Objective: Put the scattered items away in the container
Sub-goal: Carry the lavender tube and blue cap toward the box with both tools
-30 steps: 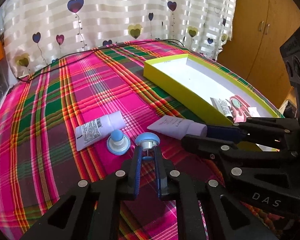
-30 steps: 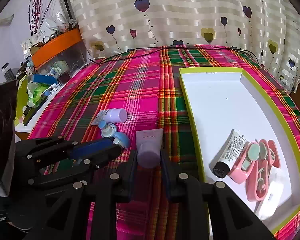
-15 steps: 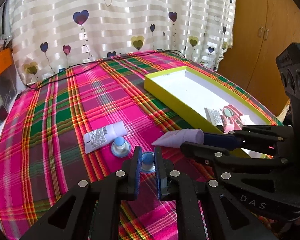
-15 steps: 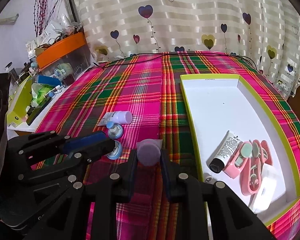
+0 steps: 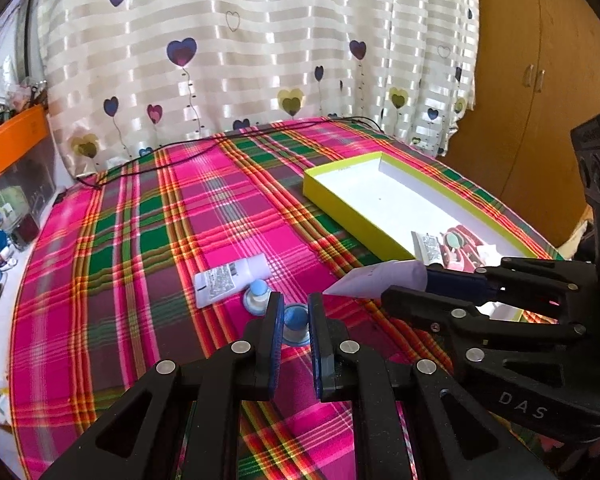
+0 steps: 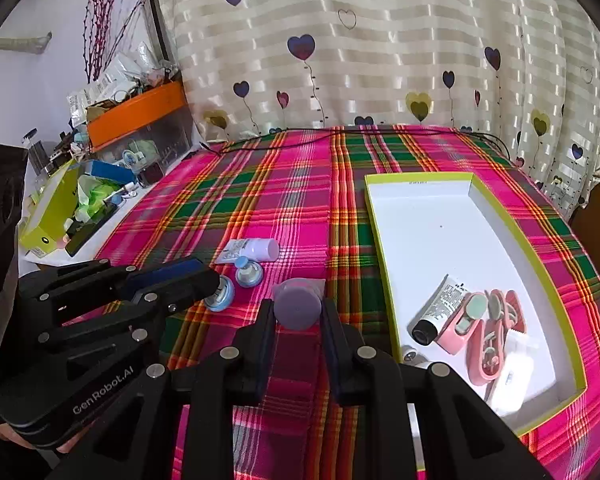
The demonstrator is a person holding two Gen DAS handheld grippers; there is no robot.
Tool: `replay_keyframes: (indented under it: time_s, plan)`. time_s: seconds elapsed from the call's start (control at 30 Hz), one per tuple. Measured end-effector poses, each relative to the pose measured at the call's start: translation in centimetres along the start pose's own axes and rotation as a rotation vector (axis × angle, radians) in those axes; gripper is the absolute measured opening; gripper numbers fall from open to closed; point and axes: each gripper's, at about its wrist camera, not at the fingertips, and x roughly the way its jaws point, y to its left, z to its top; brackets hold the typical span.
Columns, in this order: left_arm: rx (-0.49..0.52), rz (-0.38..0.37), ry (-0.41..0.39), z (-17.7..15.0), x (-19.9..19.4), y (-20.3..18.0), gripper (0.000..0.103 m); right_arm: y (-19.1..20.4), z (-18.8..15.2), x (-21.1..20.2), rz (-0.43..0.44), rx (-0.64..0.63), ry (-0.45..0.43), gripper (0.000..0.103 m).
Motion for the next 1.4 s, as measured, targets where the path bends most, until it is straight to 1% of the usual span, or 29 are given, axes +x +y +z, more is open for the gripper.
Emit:
replay_keyframes:
  time_s: [0.23, 0.5, 0.9, 1.4]
  plan:
    - [-0.021, 0.019, -0.022, 0.1, -1.5, 0.1, 0.012, 0.4, 0.1, -1.5, 0.004, -0.009, -0.03, 0.023]
    - [-0.03, 0.025, -0.04, 0.0, -3.0, 0.0, 0.012, 0.8, 0.0, -3.3, 0.004, -0.016, -0.063, 0.023]
    - [-0.034, 0.014, -0.071, 0.0, -5.0, -0.7, 0.012, 0.9, -0.2, -5.7, -0.003, -0.019, -0.107, 0.023]
    - [-0.036, -0.009, -0.091, -0.1, -6.4, -1.6, 0.012, 0.2, -0.7, -7.1, -0.005, -0.003, -0.132, 0.023]
